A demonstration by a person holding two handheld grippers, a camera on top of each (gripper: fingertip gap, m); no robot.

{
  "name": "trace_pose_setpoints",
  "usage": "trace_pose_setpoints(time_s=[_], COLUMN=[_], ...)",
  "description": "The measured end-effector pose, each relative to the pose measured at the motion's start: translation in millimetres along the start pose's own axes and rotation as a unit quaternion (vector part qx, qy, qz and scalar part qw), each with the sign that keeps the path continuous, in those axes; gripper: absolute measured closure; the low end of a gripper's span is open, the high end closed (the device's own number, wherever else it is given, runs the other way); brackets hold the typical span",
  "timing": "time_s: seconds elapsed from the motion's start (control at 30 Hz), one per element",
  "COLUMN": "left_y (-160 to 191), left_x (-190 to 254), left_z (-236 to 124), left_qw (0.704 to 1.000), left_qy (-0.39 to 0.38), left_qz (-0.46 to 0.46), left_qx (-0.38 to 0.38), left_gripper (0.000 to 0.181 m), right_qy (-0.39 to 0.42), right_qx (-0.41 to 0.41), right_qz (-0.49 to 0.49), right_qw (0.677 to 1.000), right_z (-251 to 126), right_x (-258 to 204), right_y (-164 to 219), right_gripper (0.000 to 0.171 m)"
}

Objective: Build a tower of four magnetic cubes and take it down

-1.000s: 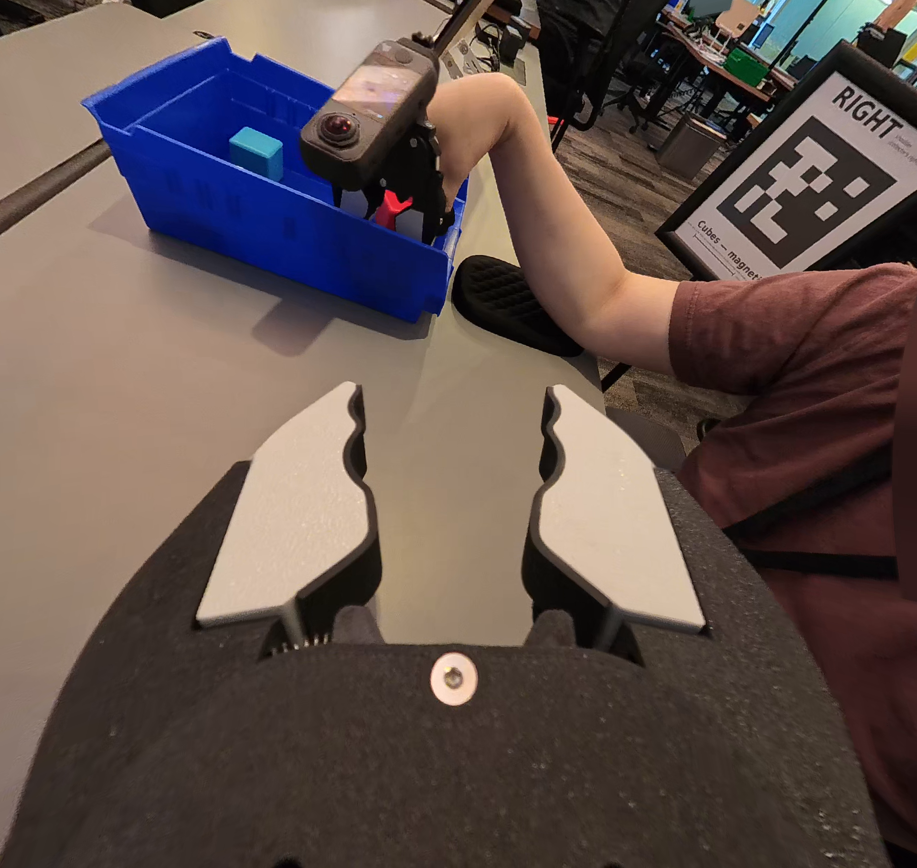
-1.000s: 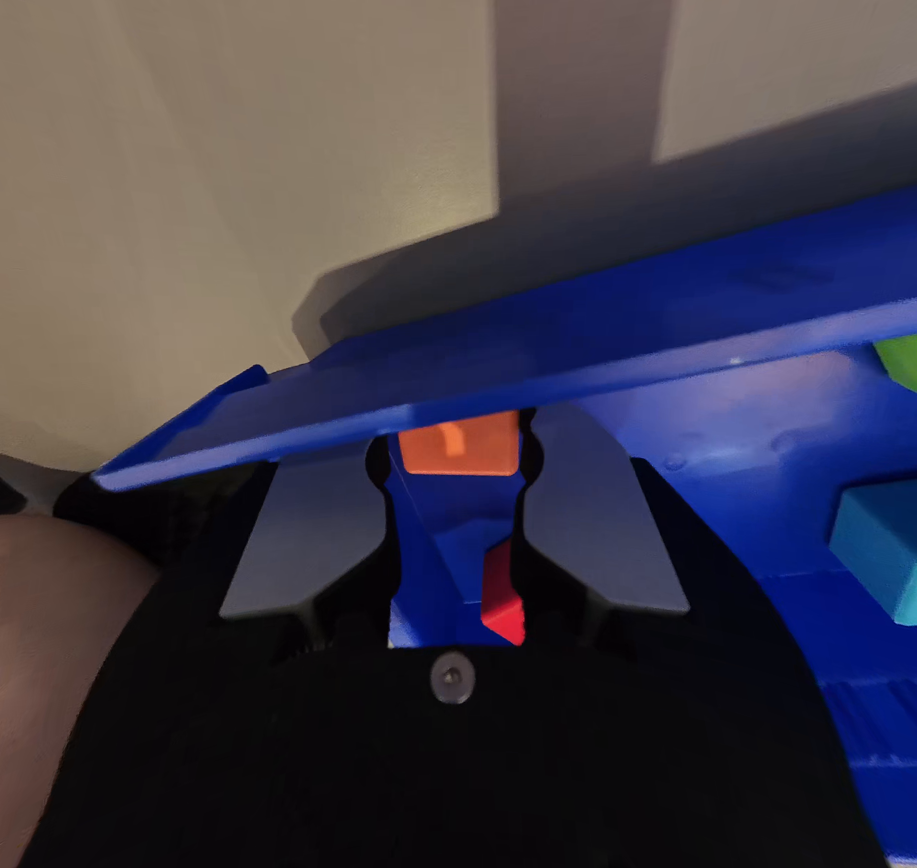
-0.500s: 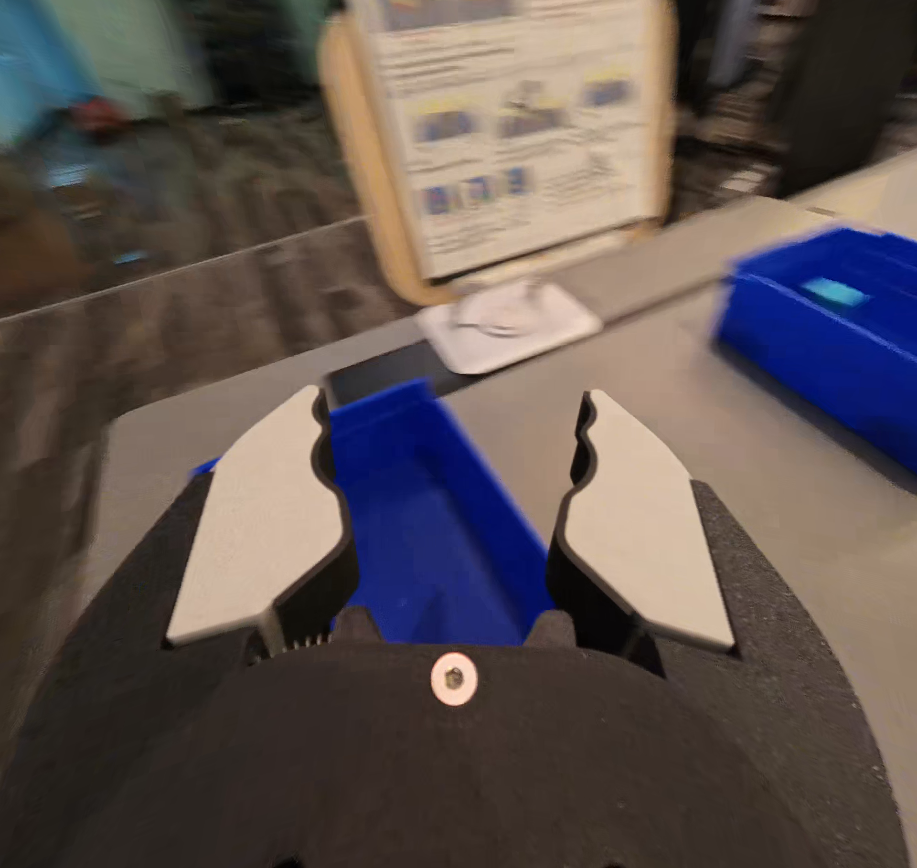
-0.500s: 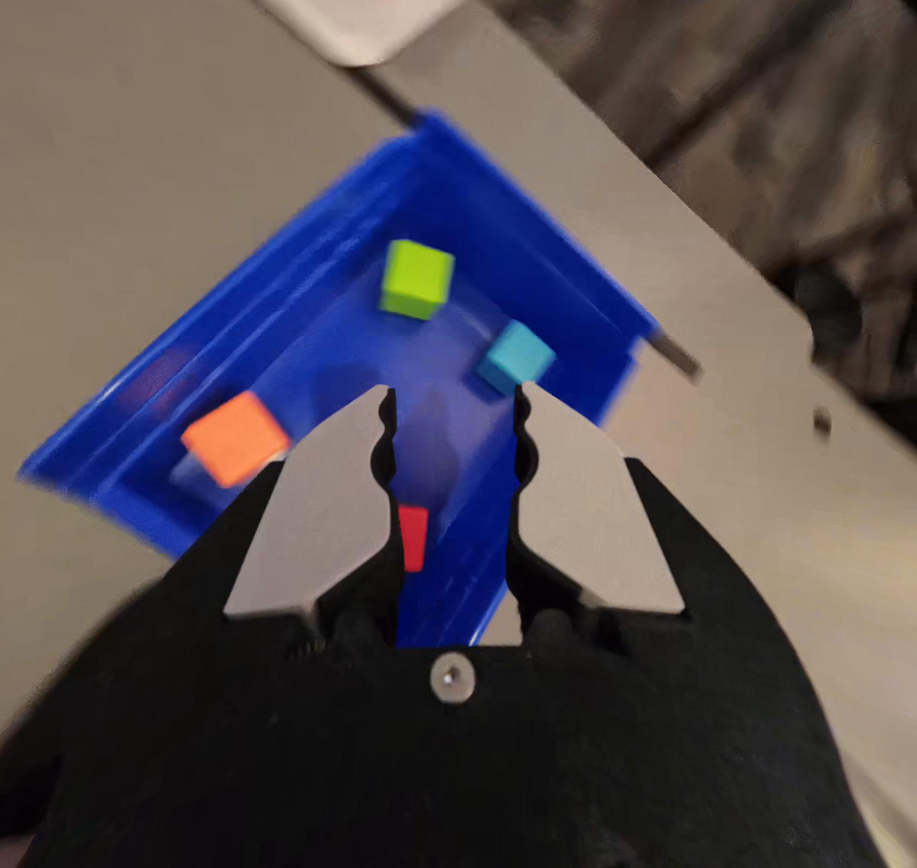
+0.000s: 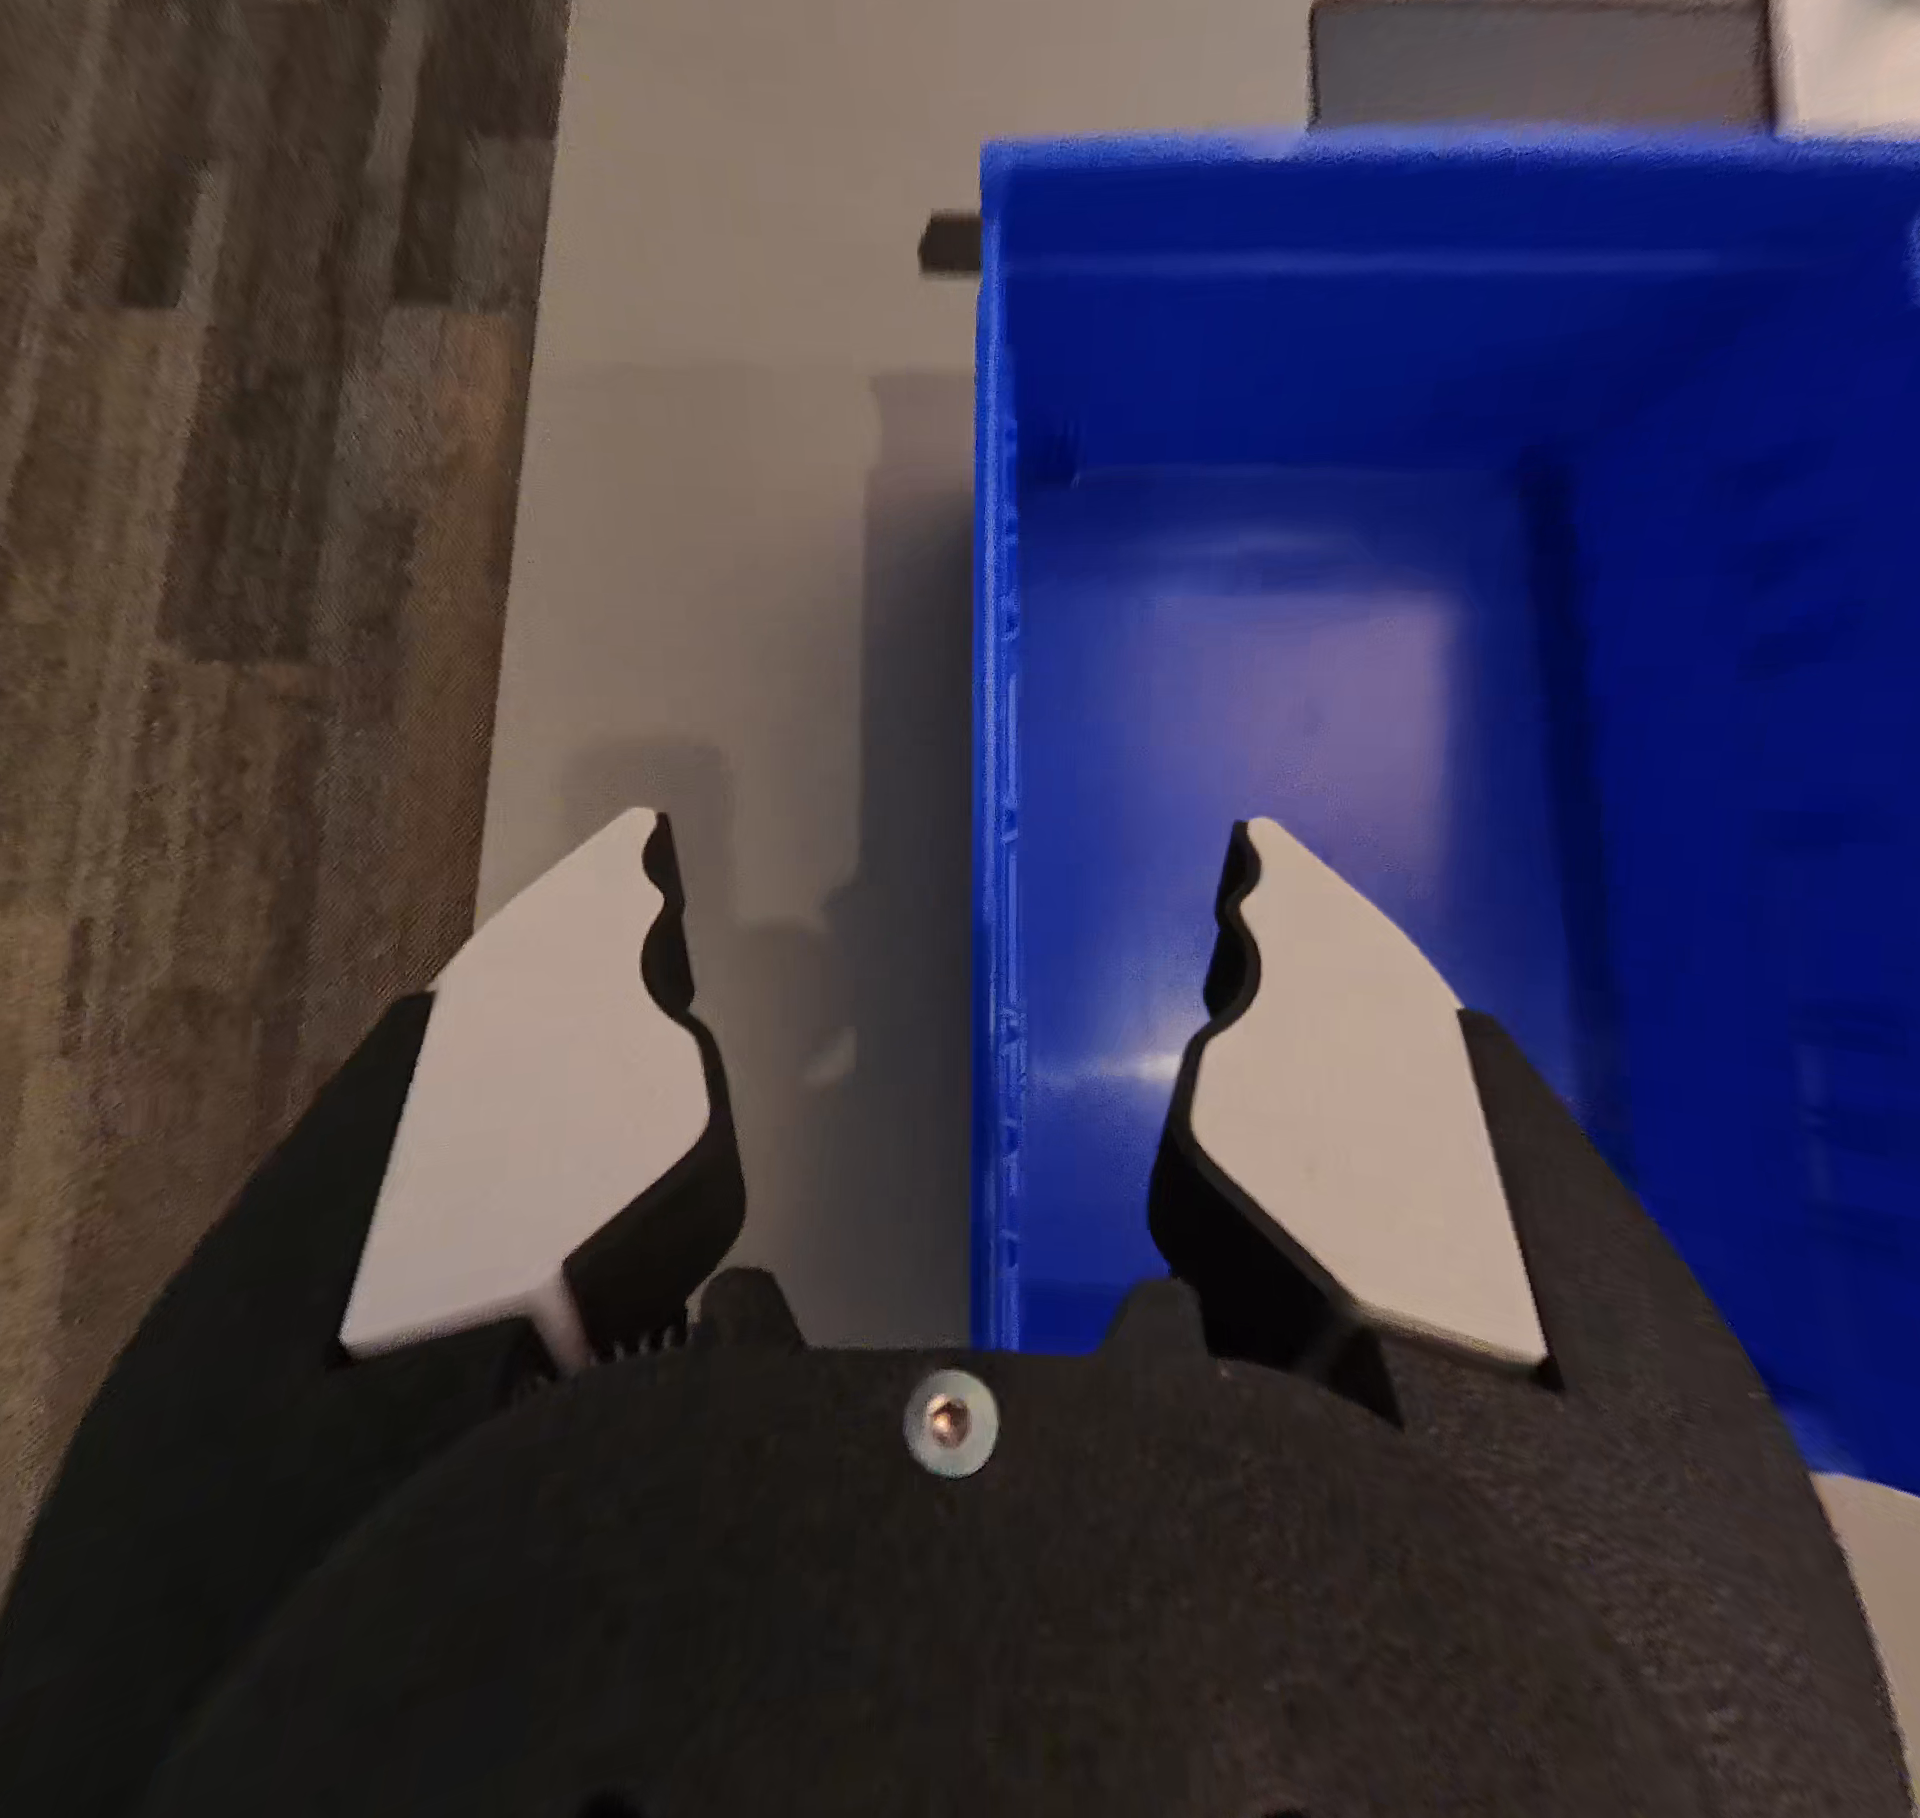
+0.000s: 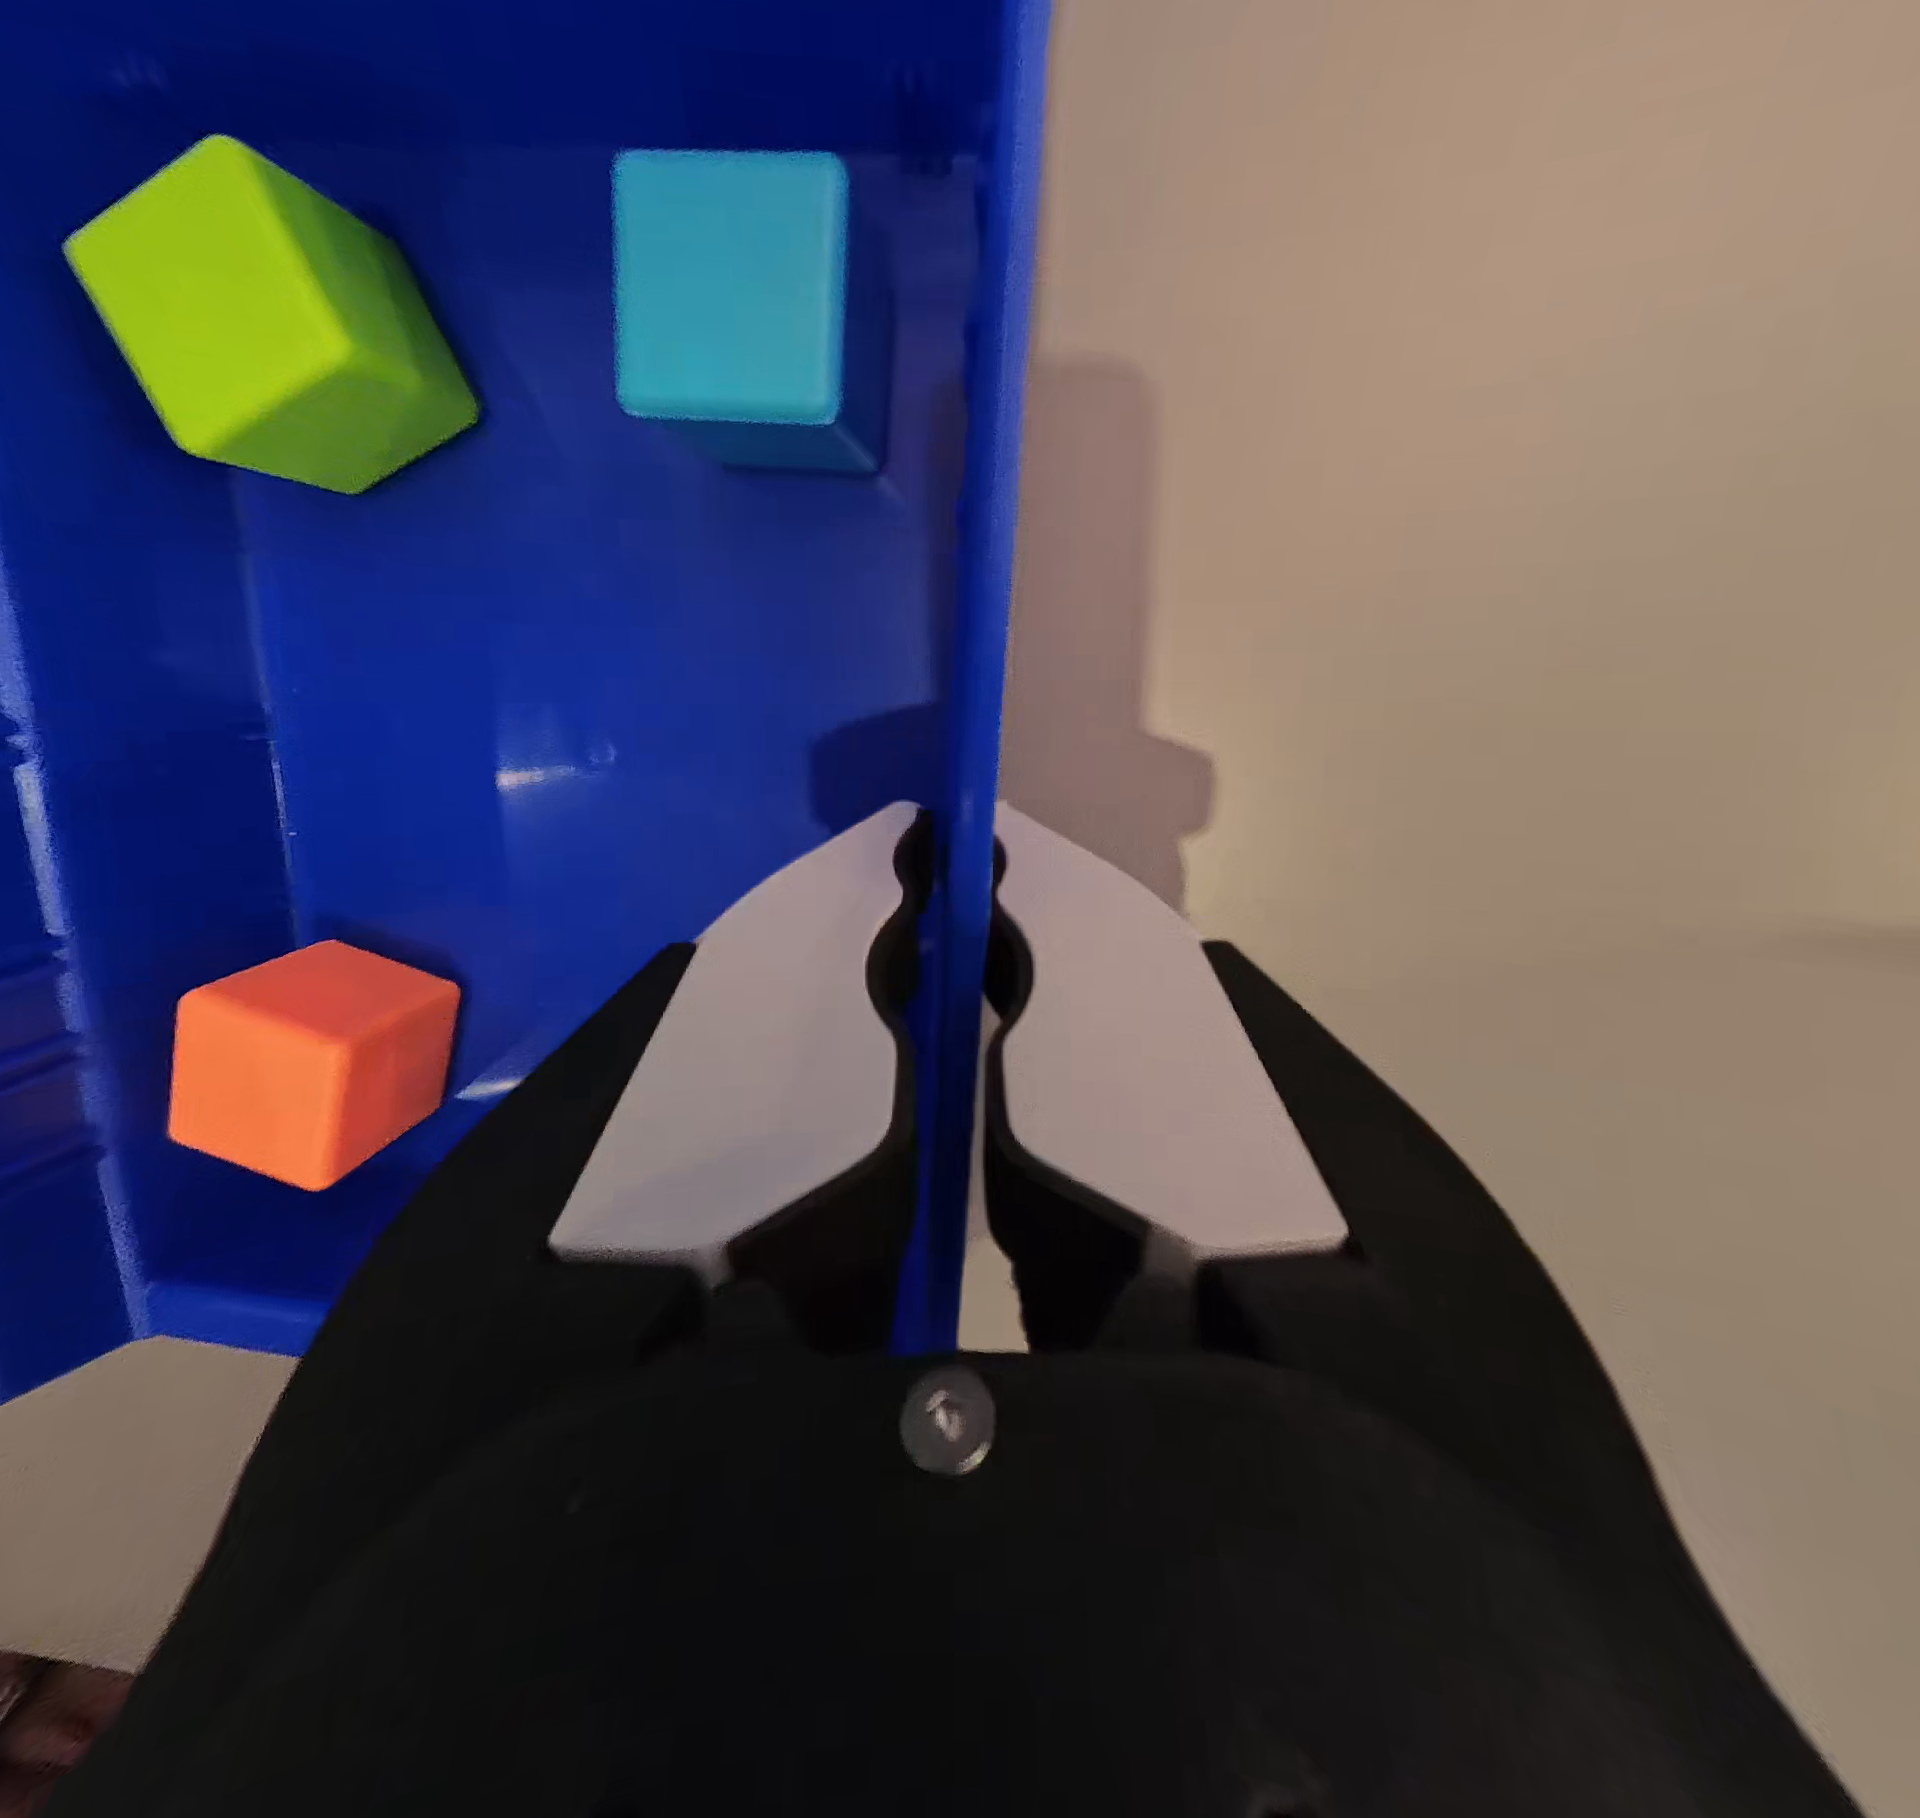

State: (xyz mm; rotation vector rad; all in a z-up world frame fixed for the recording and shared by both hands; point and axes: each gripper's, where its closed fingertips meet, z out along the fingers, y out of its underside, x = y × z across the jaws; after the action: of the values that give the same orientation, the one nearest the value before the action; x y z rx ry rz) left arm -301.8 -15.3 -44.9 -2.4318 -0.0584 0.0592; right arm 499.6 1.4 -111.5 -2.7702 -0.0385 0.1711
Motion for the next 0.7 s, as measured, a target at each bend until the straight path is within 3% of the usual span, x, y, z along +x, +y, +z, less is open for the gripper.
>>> trace_pose_setpoints(time_s=[0.17, 0.33, 0.47, 0.6, 0.7], left_y=[32, 53, 55, 54, 52], left_x=[1, 17, 17, 58, 92], left_z=[20, 36, 38, 37, 38], left_qw=[0.995, 0.987, 0.984, 0.981, 0.976], left_qy=[-0.019, 0.022, -0.012, 0.056, 0.063], left_qz=[0.016, 0.031, 0.039, 0.053, 0.099], left_qx=[-0.098, -0.157, -0.174, -0.180, -0.185], left_gripper=[0.105, 0.162, 0.169, 0.175, 0.173], right_qy=[0.022, 0.005, -0.045, -0.053, -0.029], right_qx=[-0.016, -0.032, -0.051, -0.069, -0.075], right_qz=[-0.017, -0.008, -0.020, -0.037, -0.066], right_qw=[0.999, 0.999, 0.997, 0.996, 0.995], right_z=[3, 3, 6, 10, 14], right_x=[-1, -16, -46, -74, -93], right_y=[2, 6, 8, 6, 3], right_gripper=[0.164, 0.164, 0.162, 0.161, 0.163])
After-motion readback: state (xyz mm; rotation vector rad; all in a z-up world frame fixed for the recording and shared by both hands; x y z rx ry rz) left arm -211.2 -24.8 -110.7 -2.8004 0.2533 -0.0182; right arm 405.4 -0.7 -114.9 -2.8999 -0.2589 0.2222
